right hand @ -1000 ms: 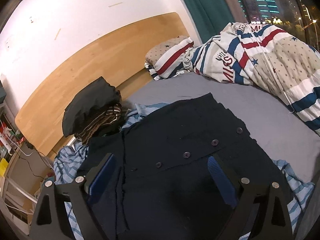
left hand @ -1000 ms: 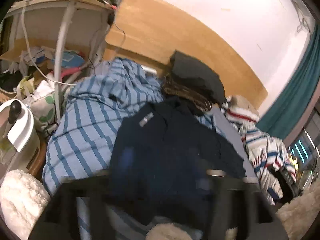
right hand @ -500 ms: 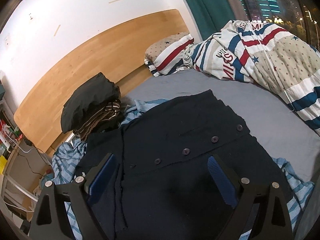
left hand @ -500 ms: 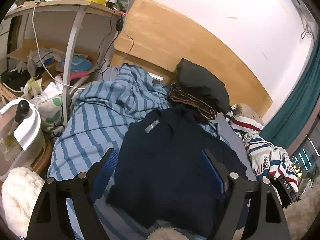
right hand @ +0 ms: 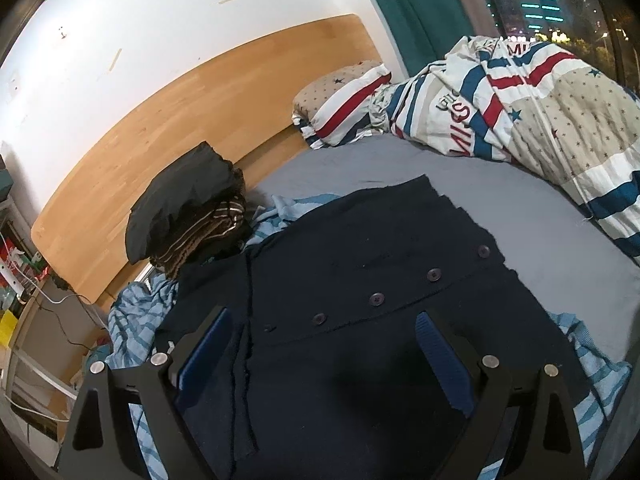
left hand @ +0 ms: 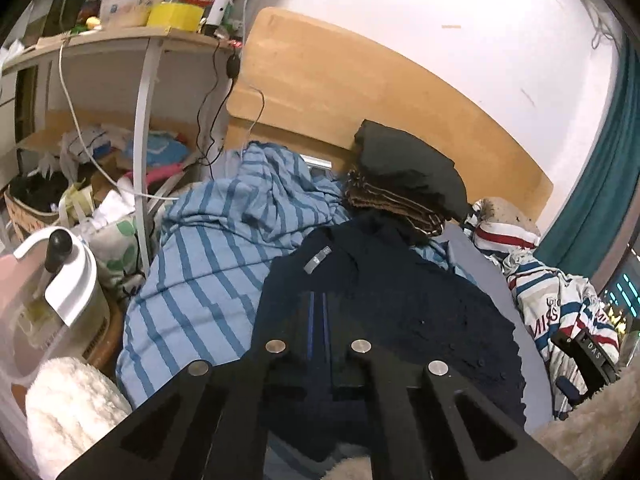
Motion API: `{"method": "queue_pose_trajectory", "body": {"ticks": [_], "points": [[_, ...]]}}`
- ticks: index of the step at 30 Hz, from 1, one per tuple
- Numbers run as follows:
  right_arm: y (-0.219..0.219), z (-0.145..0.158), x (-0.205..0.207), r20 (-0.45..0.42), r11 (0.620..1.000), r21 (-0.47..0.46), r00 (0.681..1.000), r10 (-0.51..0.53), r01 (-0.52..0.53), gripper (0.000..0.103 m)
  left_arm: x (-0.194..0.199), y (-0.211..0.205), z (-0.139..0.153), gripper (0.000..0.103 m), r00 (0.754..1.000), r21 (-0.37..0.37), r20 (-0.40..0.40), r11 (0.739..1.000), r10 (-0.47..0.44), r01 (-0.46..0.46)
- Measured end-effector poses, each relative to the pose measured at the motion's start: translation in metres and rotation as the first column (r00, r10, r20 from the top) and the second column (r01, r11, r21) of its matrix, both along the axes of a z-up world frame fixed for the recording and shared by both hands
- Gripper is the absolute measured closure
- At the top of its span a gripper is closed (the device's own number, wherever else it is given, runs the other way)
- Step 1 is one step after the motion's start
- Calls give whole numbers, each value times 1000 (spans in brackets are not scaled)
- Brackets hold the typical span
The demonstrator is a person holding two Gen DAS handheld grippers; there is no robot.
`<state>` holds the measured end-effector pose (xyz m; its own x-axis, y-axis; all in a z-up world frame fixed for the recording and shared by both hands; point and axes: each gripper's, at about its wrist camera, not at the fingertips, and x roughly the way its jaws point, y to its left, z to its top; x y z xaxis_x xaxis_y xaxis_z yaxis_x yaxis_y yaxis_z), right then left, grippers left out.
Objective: Fold clothes
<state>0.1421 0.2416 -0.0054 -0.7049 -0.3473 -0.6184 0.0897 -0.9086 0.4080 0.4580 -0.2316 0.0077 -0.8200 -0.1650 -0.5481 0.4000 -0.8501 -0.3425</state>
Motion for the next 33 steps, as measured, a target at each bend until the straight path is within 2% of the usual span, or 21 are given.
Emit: {"method": "queue_pose_trajectory", "body": {"ticks": [10,12,16,27,30,33], "points": [[-10,14,6,-59,1000,3,998,28,-27,8,-5,-1,-3,100,999,11,25,1000,-26,25],[-13,16,8,-71,999,15,997,36,-35,0,-4,-2,-4,100,999,15,29,1000,-21,20],[-15,18,10,-89,999,16,995,37,-36,0,-5,0,-7,100,999,17,38,999,-31,30],[-10,9,5,-36,1000,-12,999,17,-17,0,-8,0,-14,100,997,34,59,999,-44,42],[-8,9,6,-46,999,-38,999,24,-26,0,-12,1,-18,100,994,23,99,999,-47,45],[-7,9,6,-48,998,-47,998,27,-29,0,-17,-2,-28,100,986,53,165,998,-36,27]]}}
